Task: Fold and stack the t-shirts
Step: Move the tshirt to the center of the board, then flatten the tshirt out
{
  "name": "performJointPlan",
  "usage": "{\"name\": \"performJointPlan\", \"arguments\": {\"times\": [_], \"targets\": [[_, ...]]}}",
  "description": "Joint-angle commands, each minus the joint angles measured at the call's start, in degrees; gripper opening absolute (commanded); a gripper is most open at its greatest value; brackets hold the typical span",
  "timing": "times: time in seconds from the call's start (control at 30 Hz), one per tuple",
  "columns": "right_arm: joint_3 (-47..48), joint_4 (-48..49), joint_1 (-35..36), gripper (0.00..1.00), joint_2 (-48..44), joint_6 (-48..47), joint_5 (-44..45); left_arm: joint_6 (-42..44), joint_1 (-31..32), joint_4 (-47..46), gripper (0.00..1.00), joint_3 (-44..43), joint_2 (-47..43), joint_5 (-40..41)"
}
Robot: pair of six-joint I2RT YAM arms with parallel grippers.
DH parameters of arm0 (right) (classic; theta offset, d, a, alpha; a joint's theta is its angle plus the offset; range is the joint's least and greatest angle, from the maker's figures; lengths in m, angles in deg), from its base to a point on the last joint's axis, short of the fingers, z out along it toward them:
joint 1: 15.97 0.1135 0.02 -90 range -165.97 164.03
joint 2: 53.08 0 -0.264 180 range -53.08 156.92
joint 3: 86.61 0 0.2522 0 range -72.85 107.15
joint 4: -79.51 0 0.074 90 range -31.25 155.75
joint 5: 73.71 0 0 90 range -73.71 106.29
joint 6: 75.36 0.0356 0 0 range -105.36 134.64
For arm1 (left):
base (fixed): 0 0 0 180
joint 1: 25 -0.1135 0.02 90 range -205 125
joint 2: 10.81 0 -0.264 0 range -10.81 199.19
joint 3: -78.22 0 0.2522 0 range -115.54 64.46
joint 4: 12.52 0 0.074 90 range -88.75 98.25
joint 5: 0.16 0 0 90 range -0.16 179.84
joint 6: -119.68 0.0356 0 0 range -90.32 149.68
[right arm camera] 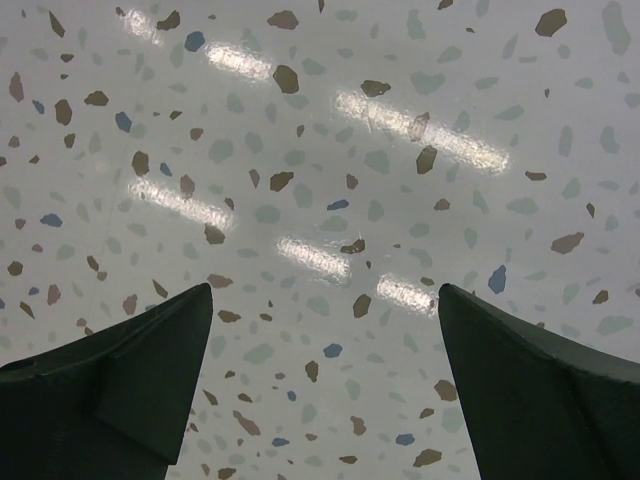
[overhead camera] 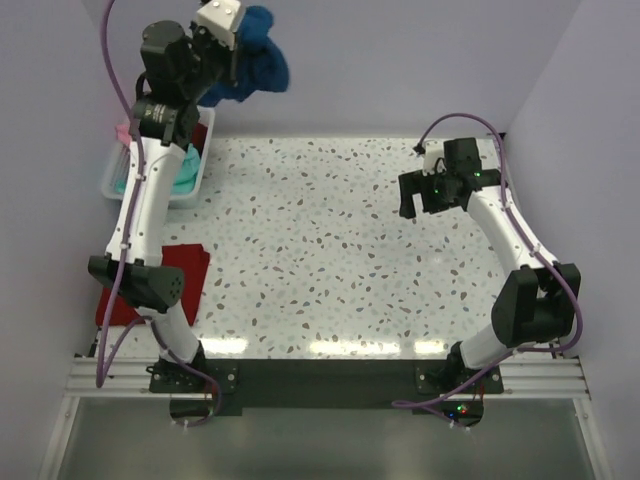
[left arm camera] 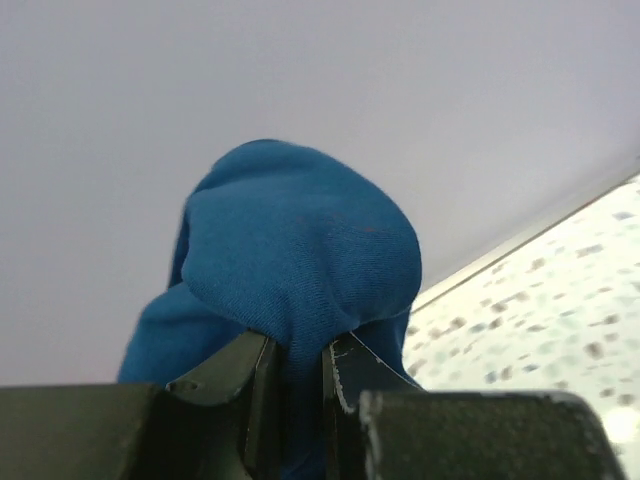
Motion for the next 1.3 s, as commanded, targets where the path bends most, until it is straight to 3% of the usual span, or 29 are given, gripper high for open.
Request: {"name": "performJointPlan", "arguments": {"times": [0.0,0.13,0.2,0.23,0.27,0.4,0.47,0.6,0.7,0.73,0.83,1.0,1.07,1.13,1.27], "targets": [[1.25,0.13,-0.85,0.99,-1.54,-0.16,-2.53,-4.30,3.96,-8.96,0.00,-1.47,-4.77,-3.53],[1.78,-0.14,-1.47,0.99,-1.80,-0.24,-3.24,-16.40,4.49,-14.31,0.00,4.14,-8.45,-8.20],[1.96,-0.49,-2.26,0.99,-2.42,-0.50,-3.59,-18.11,4.05,-15.03,0.41,12.56,-11.87,-9.78],[2.13,-0.66,-2.69,0.99,-2.68,-0.59,-4.03,-17.77,3.44,-14.42,0.90,19.12,-12.94,-9.79],[2.05,-1.19,-3.66,0.99,-3.12,-0.77,-4.38,-17.59,2.74,-13.20,1.00,22.32,-13.82,-9.09],[0.82,-2.68,-5.86,0.99,-6.10,-4.01,-5.52,-17.93,-6.03,-4.94,1.00,34.98,-14.01,-9.78],[0.55,-4.00,-5.95,0.99,-6.37,-5.51,-6.13,-16.28,-12.63,-2.65,1.00,40.80,-12.78,-18.54],[1.51,-8.83,-5.86,0.99,-3.92,-9.90,-8.41,-3.28,-13.18,2.28,1.00,48.70,-15.21,-28.84],[1.96,-12.87,-5.60,0.99,-0.93,-12.62,-10.00,7.35,-8.01,5.17,0.99,55.65,-19.26,-28.52],[1.78,-13.58,-5.25,0.99,-0.32,-13.16,-10.01,12.51,-2.16,5.71,0.98,59.14,-20.23,-26.16],[0.20,-15.78,-3.50,0.99,1.36,-14.65,-9.66,20.09,6.91,6.59,0.90,67.22,-23.31,-19.65],[-5.49,-16.49,4.14,0.97,3.03,-16.67,-9.31,24.15,16.60,5.45,0.83,75.95,-24.46,-16.12],[-8.48,-13.78,7.91,0.95,3.64,-16.68,-7.21,26.00,23.18,3.53,0.80,82.79,-25.68,-12.44],[-9.55,-12.62,9.51,0.92,5.04,-16.42,-6.49,27.41,26.34,2.12,0.77,85.87,-27.00,-10.86],[-10.00,-11.65,10.66,0.74,9.61,-15.27,-7.46,30.13,32.08,-2.19,0.71,91.78,-32.10,-10.05]]}}
